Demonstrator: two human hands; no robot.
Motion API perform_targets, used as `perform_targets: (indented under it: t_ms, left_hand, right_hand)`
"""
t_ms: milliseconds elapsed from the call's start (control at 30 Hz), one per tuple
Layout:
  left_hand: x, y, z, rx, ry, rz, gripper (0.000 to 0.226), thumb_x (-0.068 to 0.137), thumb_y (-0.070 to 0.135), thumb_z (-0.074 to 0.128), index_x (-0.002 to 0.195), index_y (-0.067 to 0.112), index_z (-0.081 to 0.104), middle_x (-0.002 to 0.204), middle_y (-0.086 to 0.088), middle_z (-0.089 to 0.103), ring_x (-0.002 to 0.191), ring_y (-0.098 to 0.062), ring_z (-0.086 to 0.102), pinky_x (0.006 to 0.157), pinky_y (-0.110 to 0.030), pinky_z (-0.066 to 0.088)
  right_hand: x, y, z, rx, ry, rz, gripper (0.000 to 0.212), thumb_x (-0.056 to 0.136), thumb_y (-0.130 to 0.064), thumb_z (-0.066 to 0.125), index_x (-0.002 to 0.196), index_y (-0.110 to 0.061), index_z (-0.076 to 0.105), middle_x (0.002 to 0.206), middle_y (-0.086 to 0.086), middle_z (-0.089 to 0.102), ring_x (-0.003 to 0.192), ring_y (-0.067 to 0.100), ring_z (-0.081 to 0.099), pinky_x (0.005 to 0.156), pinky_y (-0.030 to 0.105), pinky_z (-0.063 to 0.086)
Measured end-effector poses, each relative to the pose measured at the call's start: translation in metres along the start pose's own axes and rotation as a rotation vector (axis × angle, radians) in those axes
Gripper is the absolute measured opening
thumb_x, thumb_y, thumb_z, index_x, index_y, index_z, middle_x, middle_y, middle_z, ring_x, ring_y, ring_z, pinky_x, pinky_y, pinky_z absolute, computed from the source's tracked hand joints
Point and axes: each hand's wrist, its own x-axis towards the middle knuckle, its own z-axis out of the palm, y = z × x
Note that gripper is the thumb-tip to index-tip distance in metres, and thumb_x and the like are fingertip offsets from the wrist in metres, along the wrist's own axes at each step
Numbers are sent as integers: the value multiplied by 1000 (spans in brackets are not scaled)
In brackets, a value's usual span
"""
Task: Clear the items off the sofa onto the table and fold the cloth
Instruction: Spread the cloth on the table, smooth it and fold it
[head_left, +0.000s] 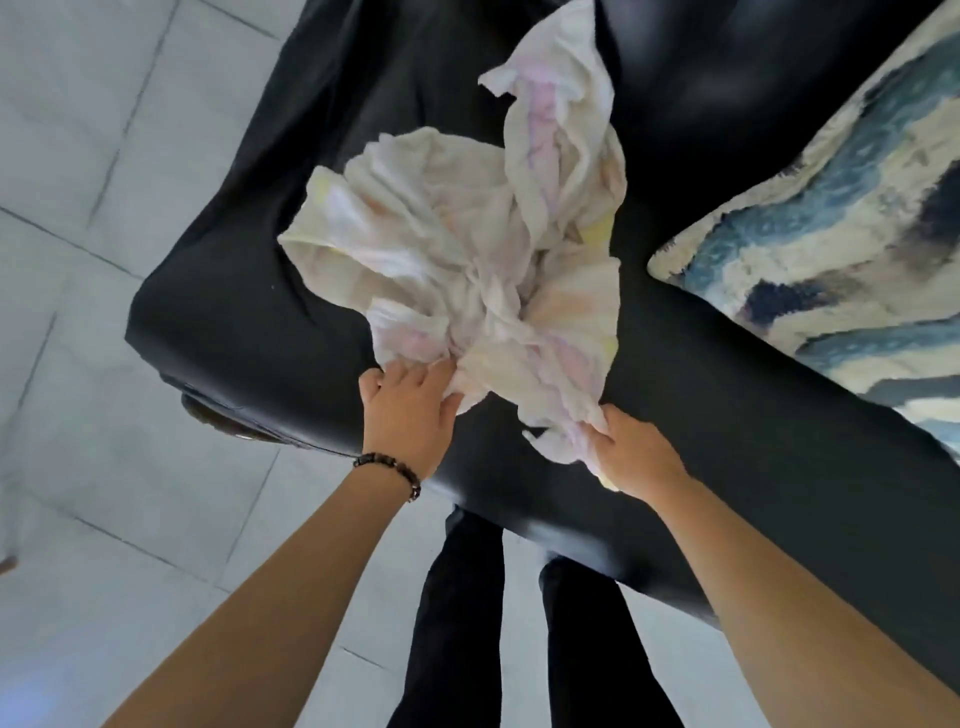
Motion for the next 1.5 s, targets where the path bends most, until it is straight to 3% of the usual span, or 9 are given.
perform_targets:
  t_ms: [400, 600, 733, 800, 867, 967, 1100, 1167, 1500]
  left_hand:
    - [-75, 162, -196, -328, 206, 136, 38, 90, 1, 52, 127, 5, 55, 113, -13, 62, 100, -34, 58, 77, -39, 46]
    - [-139, 282, -353, -520, 341, 428, 34, 93, 18, 46, 123, 33, 38, 90, 26, 52, 73, -1, 50, 65, -21, 39]
    - [-181, 348, -420, -542, 432, 674, 33, 92, 9, 44, 123, 19, 48, 94, 14, 56, 85, -13, 55, 74, -24, 44]
    - [-202, 374, -441, -559, 444, 797, 35, 88, 8, 40, 121, 16, 51, 99, 10, 57, 90, -14, 55, 77, -24, 43]
    - [-220, 389, -451, -573, 408, 913, 34, 90, 7, 40, 122, 14, 50, 103, 5, 58, 94, -17, 55, 80, -28, 44]
    - [-232, 394, -459, -614, 341, 989, 27, 96, 10, 44, 122, 15, 43, 102, 4, 58, 90, -17, 57, 75, -27, 47]
    - [-236, 390, -456, -692, 245, 1010, 46, 91, 18, 62, 122, 28, 29, 90, 15, 54, 79, -9, 58, 64, -21, 45]
    - [-235, 391, -445, -627, 196, 1077, 51, 90, 15, 62, 125, 28, 28, 73, 4, 55, 69, -14, 58, 61, -22, 43]
    - [-327, 429, -318, -251, -268, 1235, 28, 93, 39, 57, 115, 24, 64, 99, -3, 70, 84, -18, 60, 75, -30, 43]
  right_hand:
    - [-207, 141, -89, 248, 517, 137, 31, 104, -37, 36, 113, -11, 50, 112, 15, 52, 82, 30, 53, 73, 39, 46]
    - [-362, 136, -173, 687, 894, -87, 47, 102, -19, 41, 148, -17, 32, 148, 13, 34, 130, 31, 42, 97, 39, 39]
    - [-446, 116, -191, 629, 998, -483, 86, 91, -31, 60, 156, -28, 4, 161, -8, 8, 148, 12, 9, 117, 30, 18]
    - [-473, 113, -193, 539, 997, -565, 71, 95, -46, 53, 154, -31, 16, 156, -8, 29, 142, 10, 25, 111, 25, 23]
    - [-498, 116, -192, 580, 1042, -497, 36, 103, -44, 40, 134, -29, 50, 123, -6, 61, 115, 14, 56, 91, 24, 42]
    - [-538, 135, -183, 854, 1209, -329, 31, 106, -40, 31, 92, -24, 54, 81, -9, 56, 76, 12, 54, 66, 30, 40]
    - [-617, 165, -185, 1766, 1240, -355, 43, 99, -51, 42, 123, -19, 60, 112, -1, 68, 102, 18, 65, 91, 39, 53]
    - [-664, 182, -178, 2062, 1334, -437, 37, 96, -49, 53, 113, -19, 66, 100, 3, 77, 89, 22, 74, 78, 41, 61]
    - [-811, 235, 47, 2177, 1833, -265, 30, 97, -20, 57, 127, -19, 64, 115, 8, 72, 105, 30, 69, 81, 42, 59]
